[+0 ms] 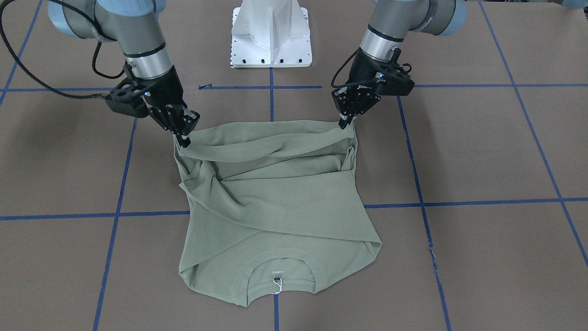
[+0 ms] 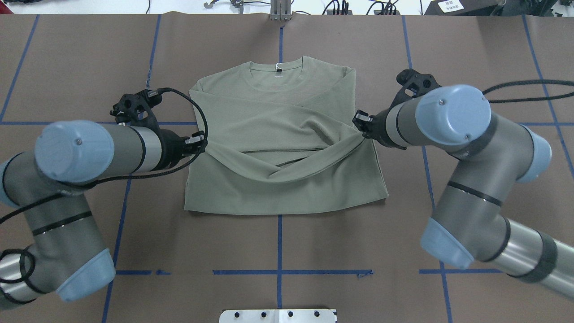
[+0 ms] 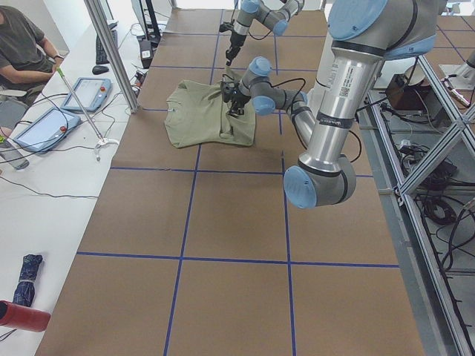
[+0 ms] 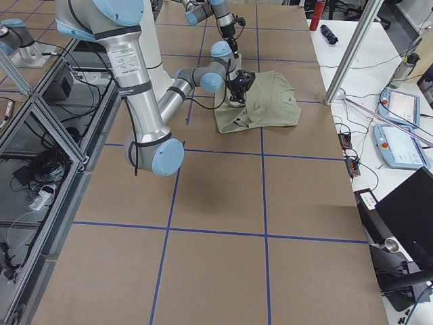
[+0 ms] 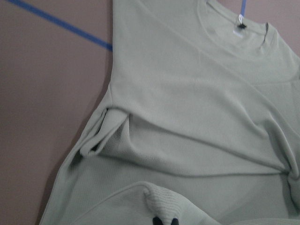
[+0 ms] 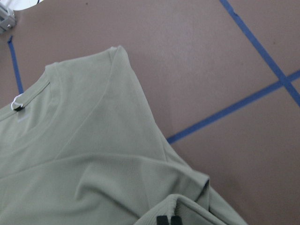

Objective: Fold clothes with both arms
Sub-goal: 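Lift the hem with both grippers and fold it up toward the collar, then lay the hem down by the collar and open both grippers, then move the right gripper to the near corner while the left gripper holds the far corner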

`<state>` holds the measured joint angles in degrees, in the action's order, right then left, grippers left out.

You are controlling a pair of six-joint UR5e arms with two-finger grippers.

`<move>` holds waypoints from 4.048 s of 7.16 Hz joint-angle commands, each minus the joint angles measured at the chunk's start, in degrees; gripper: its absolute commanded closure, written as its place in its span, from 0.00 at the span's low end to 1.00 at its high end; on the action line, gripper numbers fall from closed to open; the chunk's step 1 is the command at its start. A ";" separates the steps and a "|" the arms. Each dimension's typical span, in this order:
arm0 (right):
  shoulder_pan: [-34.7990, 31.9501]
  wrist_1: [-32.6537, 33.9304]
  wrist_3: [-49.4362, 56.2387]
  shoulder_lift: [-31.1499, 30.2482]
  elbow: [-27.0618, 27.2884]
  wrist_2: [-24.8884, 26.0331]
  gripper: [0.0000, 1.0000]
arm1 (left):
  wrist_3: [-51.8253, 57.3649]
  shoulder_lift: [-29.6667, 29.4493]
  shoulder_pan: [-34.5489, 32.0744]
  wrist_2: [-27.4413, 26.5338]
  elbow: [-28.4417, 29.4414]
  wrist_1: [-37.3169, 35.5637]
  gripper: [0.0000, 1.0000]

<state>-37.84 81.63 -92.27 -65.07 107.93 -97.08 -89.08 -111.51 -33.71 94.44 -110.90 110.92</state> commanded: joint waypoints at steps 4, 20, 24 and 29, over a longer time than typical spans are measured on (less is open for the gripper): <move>-9.71 -11.65 6.75 18.98 -37.73 -0.48 1.00 | 6.64 -8.17 -10.32 -0.31 28.51 17.04 1.00; 2.41 -12.20 -14.51 -5.15 -8.96 -0.40 0.26 | 6.38 -12.33 -9.97 0.04 35.49 21.97 0.61; 3.91 -12.28 -16.89 -5.51 -9.31 -0.22 0.92 | 6.29 -12.33 -9.97 -0.22 35.32 21.80 0.61; 8.62 -11.14 -19.85 -17.04 8.34 -0.75 1.00 | 4.55 -11.19 -9.36 1.09 29.73 21.54 0.61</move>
<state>-32.71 70.07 -109.86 -75.36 107.02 -97.73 -83.46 -123.35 -43.50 94.76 -77.62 132.61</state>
